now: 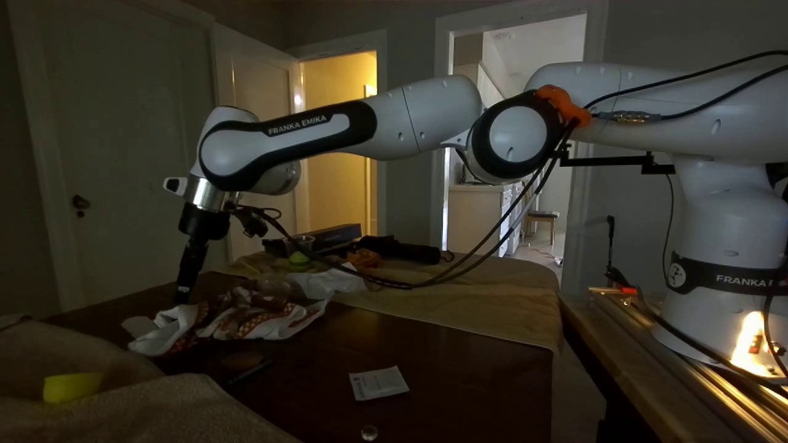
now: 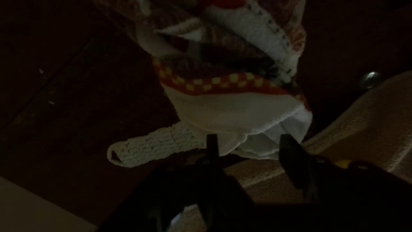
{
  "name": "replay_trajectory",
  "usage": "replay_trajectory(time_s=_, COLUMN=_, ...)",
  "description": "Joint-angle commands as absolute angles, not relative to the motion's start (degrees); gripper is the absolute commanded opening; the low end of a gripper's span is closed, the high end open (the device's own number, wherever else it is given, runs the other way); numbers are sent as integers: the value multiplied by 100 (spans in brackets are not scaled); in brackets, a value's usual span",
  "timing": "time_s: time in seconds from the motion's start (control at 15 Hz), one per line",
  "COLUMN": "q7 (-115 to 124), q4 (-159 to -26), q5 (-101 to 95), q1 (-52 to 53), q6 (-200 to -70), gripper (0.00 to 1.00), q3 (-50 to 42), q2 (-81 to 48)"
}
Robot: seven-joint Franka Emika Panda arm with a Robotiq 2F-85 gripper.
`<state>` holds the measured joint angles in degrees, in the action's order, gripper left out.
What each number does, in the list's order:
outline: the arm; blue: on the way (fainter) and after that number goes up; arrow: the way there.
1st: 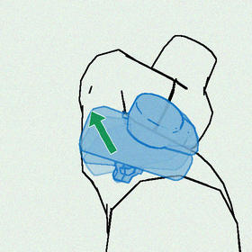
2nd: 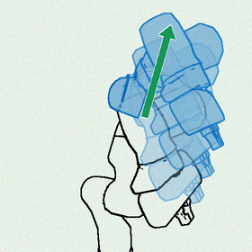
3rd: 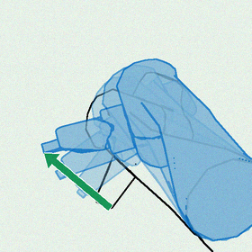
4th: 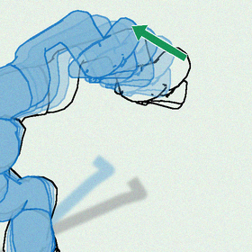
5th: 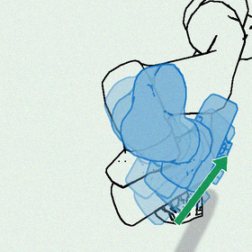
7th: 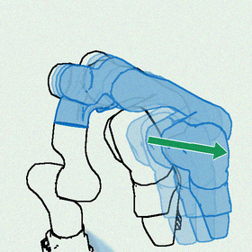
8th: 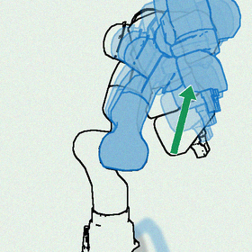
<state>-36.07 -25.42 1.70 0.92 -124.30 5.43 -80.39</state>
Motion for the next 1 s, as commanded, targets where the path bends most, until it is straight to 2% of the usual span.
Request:
replay_trajectory(time_s=0.0, q7=-4059, q4=-2580, q5=-15, q1=114, q6=-12539, gripper=84, q3=495, q2=-8051)
replay_trajectory(time_s=0.13, q7=-4500, q4=-2578, q5=-50, q1=108, q6=-12593, gripper=100, q3=494, q2=-8104)
replay_trajectory(time_s=0.53, q7=-6195, q4=-2569, q5=58, q1=3, q6=-12903, gripper=100, q3=701, q2=-8342)
replay_trajectory(time_s=0.93, q7=-8528, q4=-2720, q5=365, q1=-295, q6=-12893, gripper=100, q3=1292, q2=-8509)
